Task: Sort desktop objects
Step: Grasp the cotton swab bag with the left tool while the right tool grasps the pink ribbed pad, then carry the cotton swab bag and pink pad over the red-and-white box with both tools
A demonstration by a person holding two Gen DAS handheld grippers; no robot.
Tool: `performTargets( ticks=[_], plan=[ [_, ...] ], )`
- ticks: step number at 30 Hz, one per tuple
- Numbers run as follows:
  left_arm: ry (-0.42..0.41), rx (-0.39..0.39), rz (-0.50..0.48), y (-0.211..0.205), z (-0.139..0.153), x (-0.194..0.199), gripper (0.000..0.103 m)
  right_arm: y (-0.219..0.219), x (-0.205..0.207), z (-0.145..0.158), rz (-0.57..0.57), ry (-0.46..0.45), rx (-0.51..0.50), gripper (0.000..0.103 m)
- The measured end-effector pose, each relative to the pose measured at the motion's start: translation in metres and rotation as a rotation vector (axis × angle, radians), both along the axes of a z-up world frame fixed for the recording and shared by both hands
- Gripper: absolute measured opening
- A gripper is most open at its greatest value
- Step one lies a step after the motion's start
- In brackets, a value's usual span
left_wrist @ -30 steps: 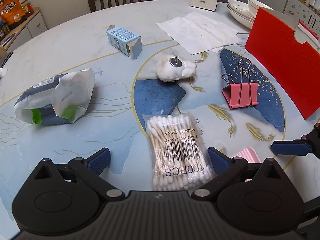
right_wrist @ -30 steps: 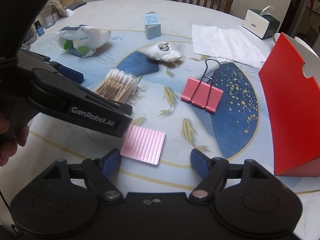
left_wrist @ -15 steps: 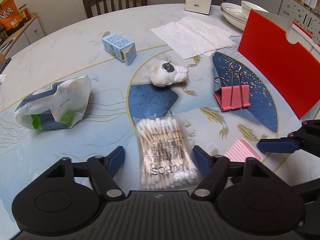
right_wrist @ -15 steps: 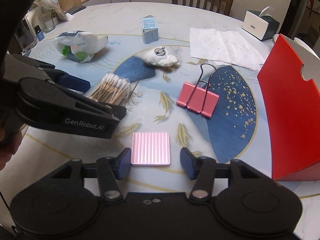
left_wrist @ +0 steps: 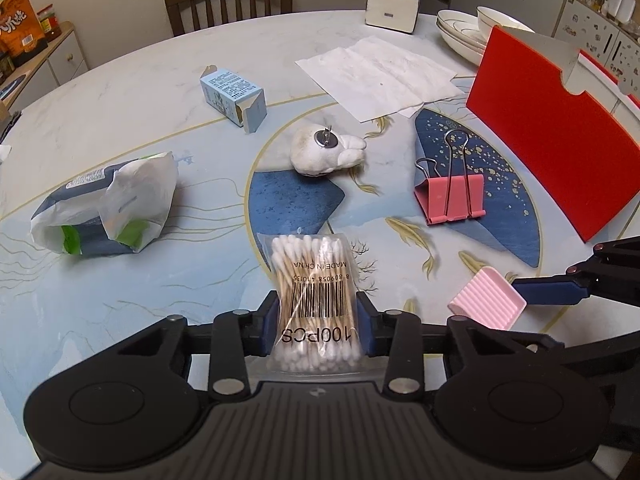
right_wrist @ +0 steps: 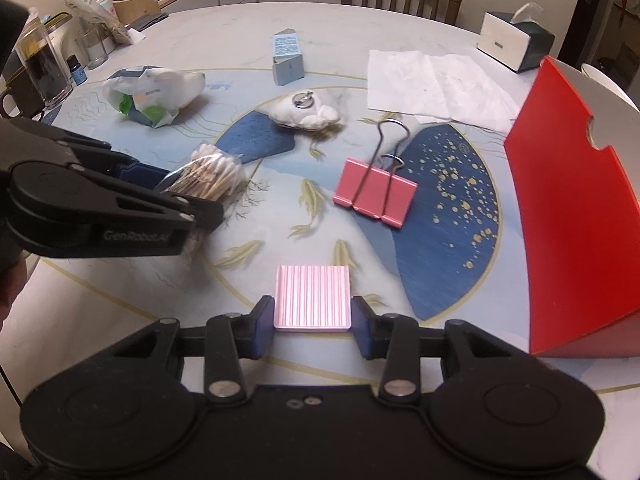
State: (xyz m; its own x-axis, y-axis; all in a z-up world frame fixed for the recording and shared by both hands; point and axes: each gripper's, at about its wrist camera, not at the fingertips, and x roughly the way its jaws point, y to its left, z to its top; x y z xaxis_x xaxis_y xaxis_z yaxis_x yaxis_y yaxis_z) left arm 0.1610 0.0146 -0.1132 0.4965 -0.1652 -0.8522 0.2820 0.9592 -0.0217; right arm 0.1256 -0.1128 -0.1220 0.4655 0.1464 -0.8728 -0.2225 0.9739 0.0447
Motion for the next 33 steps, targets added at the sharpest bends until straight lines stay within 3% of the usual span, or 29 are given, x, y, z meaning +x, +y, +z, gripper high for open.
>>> performTargets(
  ticks=[18, 33],
  plan=[
    [0.02, -0.051, 0.004, -0.025, 0.025, -0.017, 0.037, -0.044, -0.011, 0.028, -0.025, 0.008, 0.082, 0.04],
    [-0.025, -0.074, -0.038, -0.065, 0.061, -0.031, 0.037, -0.092, -0.023, 0.072, -0.044, -0.078, 0.155, 0.04]
  ],
)
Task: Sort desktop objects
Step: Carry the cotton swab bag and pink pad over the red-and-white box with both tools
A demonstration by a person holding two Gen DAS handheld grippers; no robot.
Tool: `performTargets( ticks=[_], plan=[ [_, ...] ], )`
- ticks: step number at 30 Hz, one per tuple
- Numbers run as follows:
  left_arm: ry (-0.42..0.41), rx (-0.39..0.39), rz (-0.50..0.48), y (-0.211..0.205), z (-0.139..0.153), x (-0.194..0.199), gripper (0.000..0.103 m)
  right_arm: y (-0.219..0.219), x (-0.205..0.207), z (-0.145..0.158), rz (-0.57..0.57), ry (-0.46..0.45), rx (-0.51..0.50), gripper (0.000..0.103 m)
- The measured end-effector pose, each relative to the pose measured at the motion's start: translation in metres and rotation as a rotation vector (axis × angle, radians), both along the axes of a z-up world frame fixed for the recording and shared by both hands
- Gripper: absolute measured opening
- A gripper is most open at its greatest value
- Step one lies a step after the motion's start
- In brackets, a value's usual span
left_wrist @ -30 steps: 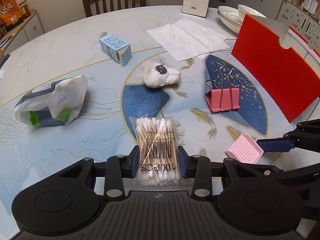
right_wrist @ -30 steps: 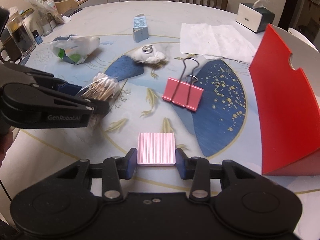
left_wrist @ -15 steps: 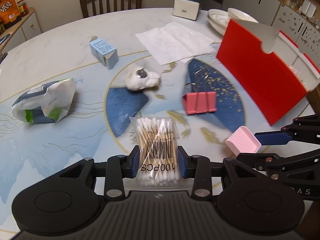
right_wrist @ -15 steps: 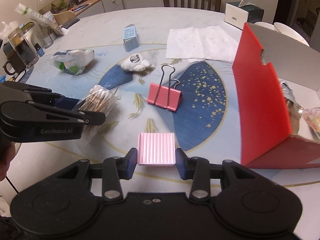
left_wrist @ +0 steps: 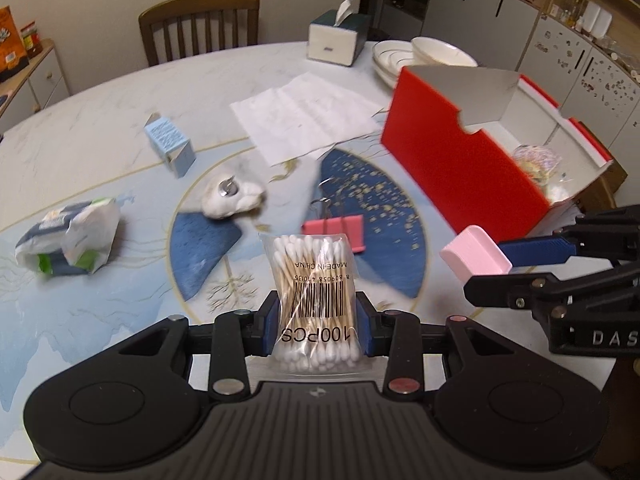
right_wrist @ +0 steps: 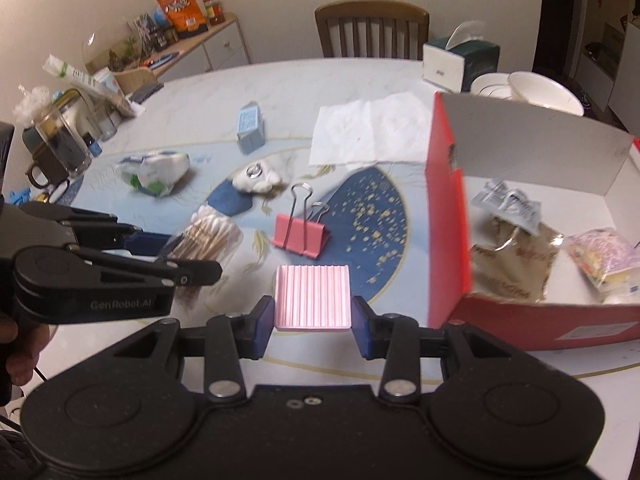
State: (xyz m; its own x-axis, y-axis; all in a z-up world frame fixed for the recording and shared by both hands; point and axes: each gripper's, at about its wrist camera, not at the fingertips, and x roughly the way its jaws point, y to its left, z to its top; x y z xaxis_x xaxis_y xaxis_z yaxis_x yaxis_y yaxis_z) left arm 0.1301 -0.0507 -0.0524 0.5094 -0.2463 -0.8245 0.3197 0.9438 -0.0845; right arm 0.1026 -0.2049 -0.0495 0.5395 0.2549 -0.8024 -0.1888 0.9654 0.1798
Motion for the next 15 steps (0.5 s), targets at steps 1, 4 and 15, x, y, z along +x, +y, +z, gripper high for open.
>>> performTargets(
  ticks=[1, 4, 15],
  plan=[
    [-0.005, -0.001, -0.004, -0.003, 0.003, -0.001, 0.037, -0.003, 0.0, 0.003, -0.001, -0.006, 0.002, 0.04],
    [-0.016, -0.006, -0.017, -0.013, 0.009, -0.003, 0.037, -0.014, -0.002, 0.009, -0.003, -0.02, 0.009, 0.04],
    [-0.06, -0.018, -0.056, -0.055, 0.029, -0.004, 0.037, -0.062, -0.007, 0.032, -0.037, -0.082, 0.043, 0.04]
  ],
)
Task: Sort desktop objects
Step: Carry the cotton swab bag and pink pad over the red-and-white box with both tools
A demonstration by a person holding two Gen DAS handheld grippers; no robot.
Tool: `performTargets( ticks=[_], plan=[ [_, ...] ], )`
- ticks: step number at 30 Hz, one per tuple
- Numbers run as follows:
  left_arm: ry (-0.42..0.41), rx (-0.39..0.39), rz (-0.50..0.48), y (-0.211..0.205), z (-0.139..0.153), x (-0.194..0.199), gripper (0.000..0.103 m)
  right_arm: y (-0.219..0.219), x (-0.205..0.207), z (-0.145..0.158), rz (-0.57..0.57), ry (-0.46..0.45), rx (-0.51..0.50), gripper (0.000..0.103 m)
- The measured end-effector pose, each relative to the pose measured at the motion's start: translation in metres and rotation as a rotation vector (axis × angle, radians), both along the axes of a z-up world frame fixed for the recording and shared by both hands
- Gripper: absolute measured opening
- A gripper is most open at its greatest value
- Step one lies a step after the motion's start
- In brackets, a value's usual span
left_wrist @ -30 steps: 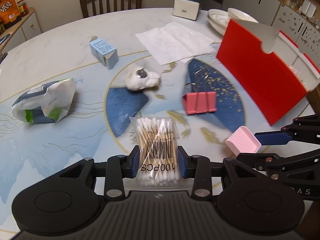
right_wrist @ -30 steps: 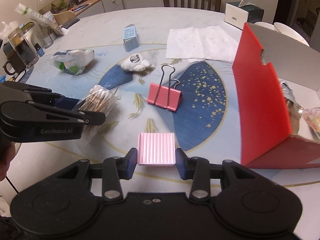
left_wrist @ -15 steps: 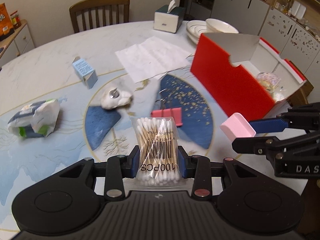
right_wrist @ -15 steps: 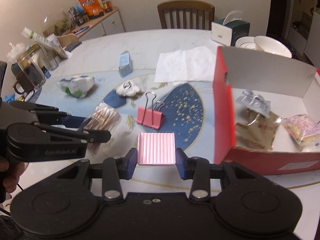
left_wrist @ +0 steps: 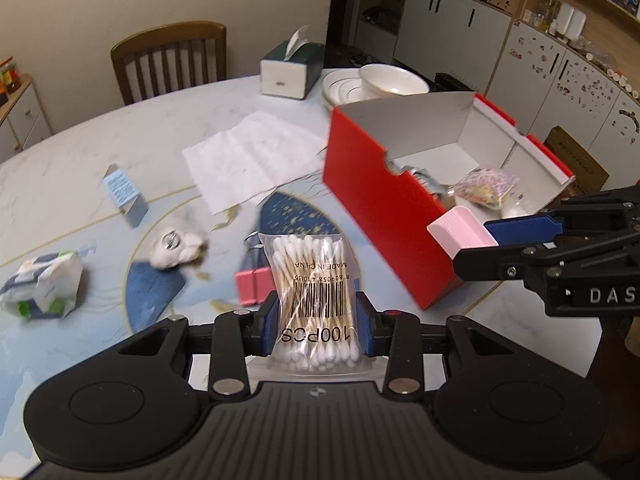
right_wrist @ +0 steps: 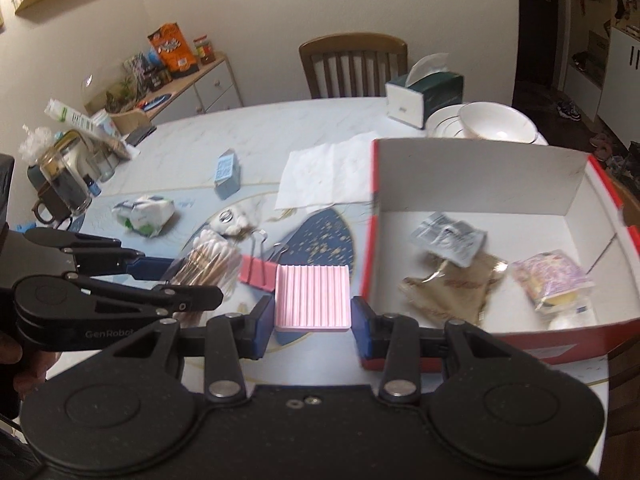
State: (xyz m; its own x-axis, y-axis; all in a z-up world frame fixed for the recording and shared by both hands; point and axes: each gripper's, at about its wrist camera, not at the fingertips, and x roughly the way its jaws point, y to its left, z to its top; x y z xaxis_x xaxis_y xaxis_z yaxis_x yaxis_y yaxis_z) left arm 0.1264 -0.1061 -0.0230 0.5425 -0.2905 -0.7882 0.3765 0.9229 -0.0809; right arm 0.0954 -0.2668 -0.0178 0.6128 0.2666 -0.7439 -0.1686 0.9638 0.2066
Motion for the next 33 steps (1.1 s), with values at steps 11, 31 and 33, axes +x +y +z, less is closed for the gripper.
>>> performTargets(
  ticks=[11, 31, 33],
  plan=[
    [-0.053, 0.005, -0.072, -0.06, 0.021, 0.008, 0.037, -0.062, 0.003, 0.008, -0.057, -0.04, -0.022, 0.04],
    [-0.069, 0.055, -0.142, -0.148, 0.03, 0.072, 0.037, -0.128, 0.025, -0.015, -0.095, -0.012, -0.089, 0.04],
    [-0.067, 0.055, -0.147, -0.154, 0.029, 0.083, 0.037, -0.131, 0.028, -0.017, -0.094, -0.007, -0.091, 0.04]
  ],
)
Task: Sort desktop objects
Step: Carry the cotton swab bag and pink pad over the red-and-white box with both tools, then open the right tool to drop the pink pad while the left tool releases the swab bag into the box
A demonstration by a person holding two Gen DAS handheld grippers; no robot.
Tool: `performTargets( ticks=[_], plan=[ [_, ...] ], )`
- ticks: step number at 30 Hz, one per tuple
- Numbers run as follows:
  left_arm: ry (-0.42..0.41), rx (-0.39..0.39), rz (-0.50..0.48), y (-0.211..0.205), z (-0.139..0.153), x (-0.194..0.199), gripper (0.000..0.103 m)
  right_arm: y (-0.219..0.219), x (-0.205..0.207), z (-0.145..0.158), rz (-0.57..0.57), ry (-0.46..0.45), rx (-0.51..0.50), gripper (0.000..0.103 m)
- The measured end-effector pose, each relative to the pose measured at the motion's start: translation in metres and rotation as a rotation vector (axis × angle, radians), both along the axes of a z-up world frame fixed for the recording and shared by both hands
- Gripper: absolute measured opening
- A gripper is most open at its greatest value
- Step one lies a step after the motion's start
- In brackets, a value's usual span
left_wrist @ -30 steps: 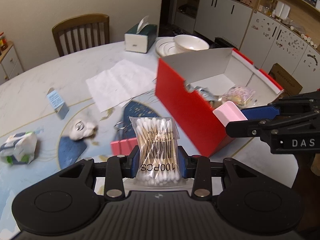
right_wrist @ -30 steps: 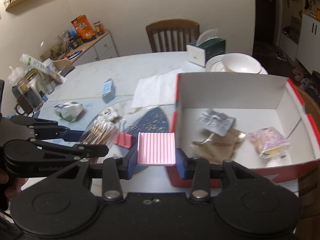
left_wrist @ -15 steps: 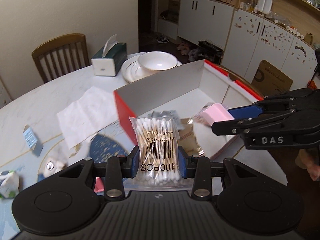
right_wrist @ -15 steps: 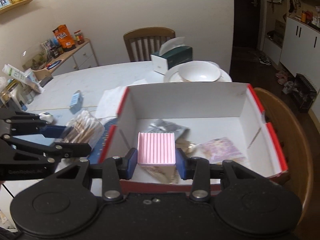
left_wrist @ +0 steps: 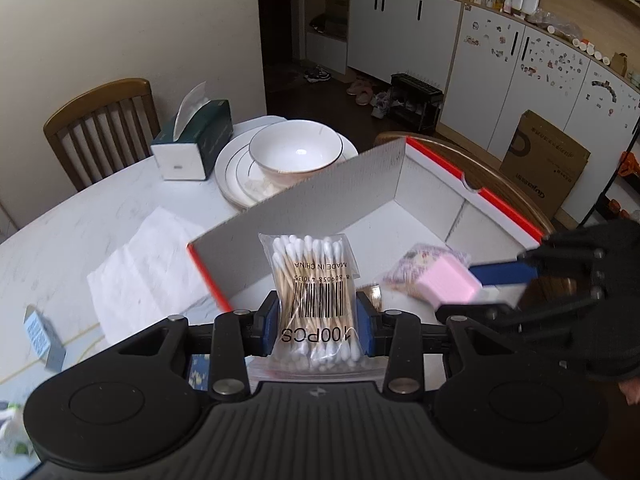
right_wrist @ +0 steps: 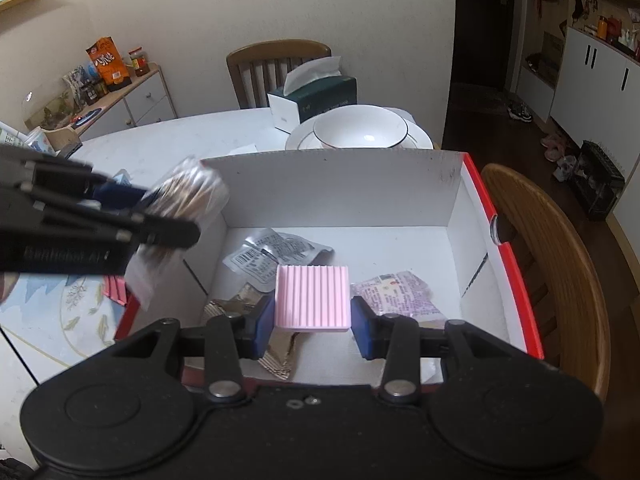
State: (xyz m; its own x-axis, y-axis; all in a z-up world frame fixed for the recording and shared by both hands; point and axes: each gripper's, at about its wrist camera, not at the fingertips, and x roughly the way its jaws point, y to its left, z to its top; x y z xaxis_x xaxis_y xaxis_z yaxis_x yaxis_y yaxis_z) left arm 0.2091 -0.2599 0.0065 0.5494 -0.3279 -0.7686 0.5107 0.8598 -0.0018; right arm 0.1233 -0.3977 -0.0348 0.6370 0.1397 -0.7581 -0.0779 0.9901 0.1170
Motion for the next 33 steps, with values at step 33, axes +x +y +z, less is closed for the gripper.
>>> performTargets(
  ticks=[33],
  plan=[
    [0.132, 0.056, -0.01, -0.057, -0.063, 0.072, 0.037, -0.003, 0.032, -0.045, 0.097, 0.102, -0.041, 0.039]
  ],
)
